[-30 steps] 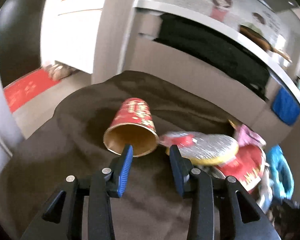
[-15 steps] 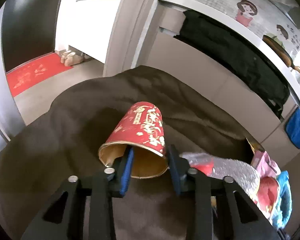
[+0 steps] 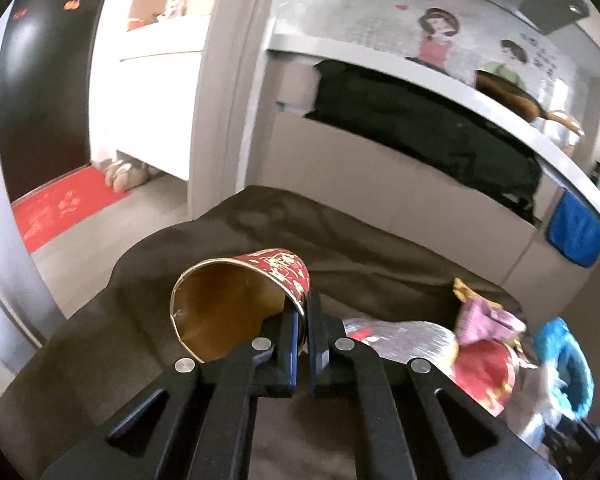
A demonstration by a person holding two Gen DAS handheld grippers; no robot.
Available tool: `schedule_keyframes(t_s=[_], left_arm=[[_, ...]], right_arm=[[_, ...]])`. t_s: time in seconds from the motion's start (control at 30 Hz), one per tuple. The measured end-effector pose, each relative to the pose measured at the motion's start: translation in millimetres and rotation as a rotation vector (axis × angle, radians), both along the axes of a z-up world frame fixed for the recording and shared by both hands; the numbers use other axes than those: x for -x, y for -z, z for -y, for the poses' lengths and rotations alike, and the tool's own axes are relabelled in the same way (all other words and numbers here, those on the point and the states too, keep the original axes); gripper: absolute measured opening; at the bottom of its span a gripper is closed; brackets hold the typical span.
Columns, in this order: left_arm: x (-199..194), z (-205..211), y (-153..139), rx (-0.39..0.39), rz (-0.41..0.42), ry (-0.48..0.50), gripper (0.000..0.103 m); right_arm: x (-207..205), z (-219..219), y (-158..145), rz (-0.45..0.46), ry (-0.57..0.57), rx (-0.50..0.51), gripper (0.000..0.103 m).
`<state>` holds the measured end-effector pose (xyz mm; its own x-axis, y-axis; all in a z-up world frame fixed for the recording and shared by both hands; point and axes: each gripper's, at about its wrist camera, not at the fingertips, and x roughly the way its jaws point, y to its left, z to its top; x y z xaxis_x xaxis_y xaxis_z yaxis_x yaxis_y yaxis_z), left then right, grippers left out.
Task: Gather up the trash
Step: 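Carry the tissue and cup over the bin and release both into it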
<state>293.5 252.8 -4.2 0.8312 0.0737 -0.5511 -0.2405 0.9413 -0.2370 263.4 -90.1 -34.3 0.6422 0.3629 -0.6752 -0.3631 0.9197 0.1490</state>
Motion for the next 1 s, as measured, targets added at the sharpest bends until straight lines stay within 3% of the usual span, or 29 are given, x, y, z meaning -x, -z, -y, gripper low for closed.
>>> schedule_keyframes(t_s=[0.2,0.53,0.7,1.0], left_arm=[[20.5,23.2,-20.8,-0.011,0.023,0.09,0.003],[35.2,90.1,-60.6,-0.046,0.091,0.247,0.003],[26.6,135.6,-74.4,-0.019,0.107,0.334,0.003],[-6.7,262.9,-71.3,0.031,0.08,0.557,0.003]], right_arm=[[0.9,-4.0,-2.5,0.004,-0.029,-0.033,0.038],[9.2,11.7,-18.2,0.066,0.001,0.008,0.032],[11.4,39.2,-34.4,0.12,0.054,0.023,0.031],[15.2,150.3,-43.6,0.188,0.23,0.085,0.031]])
